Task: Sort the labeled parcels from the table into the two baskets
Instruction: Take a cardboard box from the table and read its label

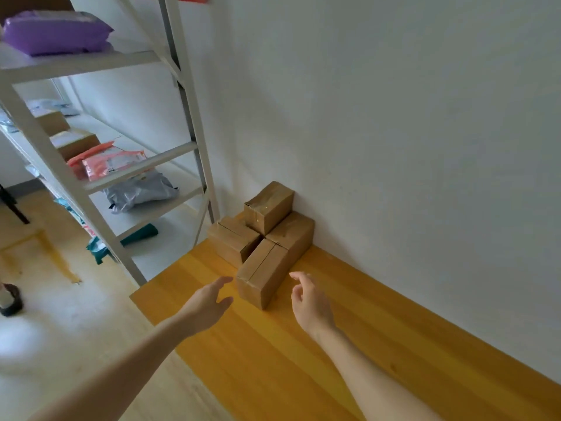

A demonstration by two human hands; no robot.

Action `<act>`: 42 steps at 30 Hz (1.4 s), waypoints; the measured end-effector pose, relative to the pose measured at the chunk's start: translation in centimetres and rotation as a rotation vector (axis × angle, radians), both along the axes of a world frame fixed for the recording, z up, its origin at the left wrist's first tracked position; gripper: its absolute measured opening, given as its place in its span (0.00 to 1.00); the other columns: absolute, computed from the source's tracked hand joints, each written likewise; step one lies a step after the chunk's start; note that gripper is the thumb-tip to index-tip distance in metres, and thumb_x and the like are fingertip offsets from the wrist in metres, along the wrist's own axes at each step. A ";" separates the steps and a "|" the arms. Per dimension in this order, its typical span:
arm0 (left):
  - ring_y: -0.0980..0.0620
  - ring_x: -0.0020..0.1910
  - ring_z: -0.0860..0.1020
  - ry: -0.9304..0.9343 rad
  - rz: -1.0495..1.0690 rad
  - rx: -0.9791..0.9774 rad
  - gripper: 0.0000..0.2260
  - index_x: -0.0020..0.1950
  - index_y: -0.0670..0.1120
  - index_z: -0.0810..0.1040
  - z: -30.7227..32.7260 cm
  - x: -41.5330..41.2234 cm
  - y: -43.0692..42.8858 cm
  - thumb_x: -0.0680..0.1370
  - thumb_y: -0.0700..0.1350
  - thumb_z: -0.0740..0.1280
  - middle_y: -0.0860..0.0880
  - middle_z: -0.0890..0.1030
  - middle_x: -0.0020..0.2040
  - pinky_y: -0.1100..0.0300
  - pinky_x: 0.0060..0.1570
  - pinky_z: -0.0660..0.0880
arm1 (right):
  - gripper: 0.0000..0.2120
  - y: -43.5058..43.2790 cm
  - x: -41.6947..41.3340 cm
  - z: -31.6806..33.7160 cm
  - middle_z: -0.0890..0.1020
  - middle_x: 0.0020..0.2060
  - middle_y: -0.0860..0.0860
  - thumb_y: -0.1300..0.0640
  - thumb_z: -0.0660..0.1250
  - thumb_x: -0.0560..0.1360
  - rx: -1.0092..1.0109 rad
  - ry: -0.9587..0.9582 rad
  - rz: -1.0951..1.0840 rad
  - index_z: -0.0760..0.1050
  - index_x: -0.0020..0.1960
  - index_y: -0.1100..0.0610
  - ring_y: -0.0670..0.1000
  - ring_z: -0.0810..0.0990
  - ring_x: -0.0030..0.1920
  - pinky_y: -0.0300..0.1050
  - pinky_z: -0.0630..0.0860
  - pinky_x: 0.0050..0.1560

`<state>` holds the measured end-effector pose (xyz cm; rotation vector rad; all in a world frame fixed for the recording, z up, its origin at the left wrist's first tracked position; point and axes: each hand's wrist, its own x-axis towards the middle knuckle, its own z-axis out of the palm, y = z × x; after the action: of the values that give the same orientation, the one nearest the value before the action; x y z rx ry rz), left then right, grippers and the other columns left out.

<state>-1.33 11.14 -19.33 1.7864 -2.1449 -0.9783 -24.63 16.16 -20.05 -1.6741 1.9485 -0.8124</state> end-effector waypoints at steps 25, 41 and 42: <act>0.54 0.46 0.75 0.338 0.020 0.627 0.16 0.70 0.50 0.69 -11.8 2.0 -17.8 0.83 0.50 0.55 0.53 0.76 0.48 0.59 0.40 0.73 | 0.16 -11.2 9.2 -5.5 0.69 0.67 0.48 0.60 0.60 0.80 0.122 0.090 -0.447 0.70 0.68 0.55 0.44 0.74 0.53 0.32 0.74 0.45; 0.46 0.56 0.75 0.276 -0.100 0.761 0.17 0.69 0.53 0.67 -14.6 -2.4 -17.1 0.83 0.55 0.52 0.51 0.76 0.55 0.53 0.50 0.71 | 0.45 -13.3 11.3 -7.3 0.58 0.76 0.50 0.42 0.71 0.72 0.269 -0.322 -0.754 0.49 0.78 0.52 0.52 0.59 0.75 0.47 0.62 0.71; 0.45 0.57 0.75 0.277 -0.124 0.745 0.18 0.71 0.53 0.66 -14.6 -2.6 -16.8 0.83 0.55 0.52 0.50 0.75 0.56 0.53 0.51 0.70 | 0.48 -13.4 11.4 -7.4 0.57 0.76 0.51 0.41 0.72 0.70 0.277 -0.328 -0.770 0.46 0.78 0.52 0.53 0.57 0.75 0.49 0.61 0.73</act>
<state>-3.90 -5.69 -33.94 1.6246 -1.8546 -2.1229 -13.25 2.74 -27.42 -0.5585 2.3215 -0.9367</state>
